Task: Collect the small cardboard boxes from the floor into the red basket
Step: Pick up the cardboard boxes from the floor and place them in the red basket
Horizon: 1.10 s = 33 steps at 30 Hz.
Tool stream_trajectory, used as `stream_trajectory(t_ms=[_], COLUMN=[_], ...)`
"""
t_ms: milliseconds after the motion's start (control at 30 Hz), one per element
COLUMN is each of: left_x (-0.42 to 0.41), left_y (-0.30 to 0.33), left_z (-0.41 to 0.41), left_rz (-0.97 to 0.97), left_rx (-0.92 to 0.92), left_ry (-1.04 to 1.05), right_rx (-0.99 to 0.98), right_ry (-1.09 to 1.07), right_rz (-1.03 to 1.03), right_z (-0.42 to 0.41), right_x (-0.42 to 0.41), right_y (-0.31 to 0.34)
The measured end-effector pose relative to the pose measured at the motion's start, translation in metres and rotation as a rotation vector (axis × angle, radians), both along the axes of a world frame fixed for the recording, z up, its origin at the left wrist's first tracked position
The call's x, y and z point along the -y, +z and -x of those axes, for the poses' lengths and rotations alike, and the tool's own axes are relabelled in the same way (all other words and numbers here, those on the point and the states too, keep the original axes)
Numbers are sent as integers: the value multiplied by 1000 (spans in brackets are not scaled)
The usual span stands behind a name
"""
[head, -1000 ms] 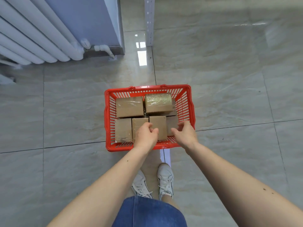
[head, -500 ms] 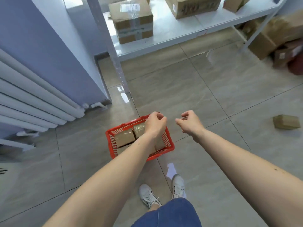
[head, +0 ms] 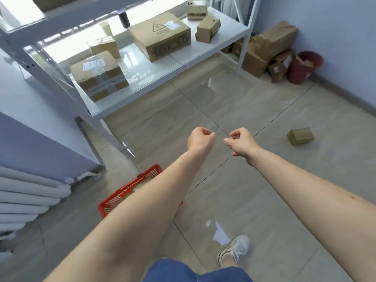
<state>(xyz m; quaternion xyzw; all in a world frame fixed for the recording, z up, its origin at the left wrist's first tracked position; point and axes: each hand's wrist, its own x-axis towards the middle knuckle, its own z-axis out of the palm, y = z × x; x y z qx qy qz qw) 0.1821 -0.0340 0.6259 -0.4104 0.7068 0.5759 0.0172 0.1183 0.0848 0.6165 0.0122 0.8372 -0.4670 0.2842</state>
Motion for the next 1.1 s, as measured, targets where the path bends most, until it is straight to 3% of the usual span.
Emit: stream_trajectory(t_ms=[300, 1100], left_x=[-121, -326], left_y=[3, -37], left_z=[129, 506], left_rz=[9, 63], left_rx=[3, 98], left_ry=[-84, -290], right_rx=[2, 64], right_ry=[-92, -355], right_rz=[3, -38], right_z=[124, 493], right_x=[-120, -358], right_y=[6, -33])
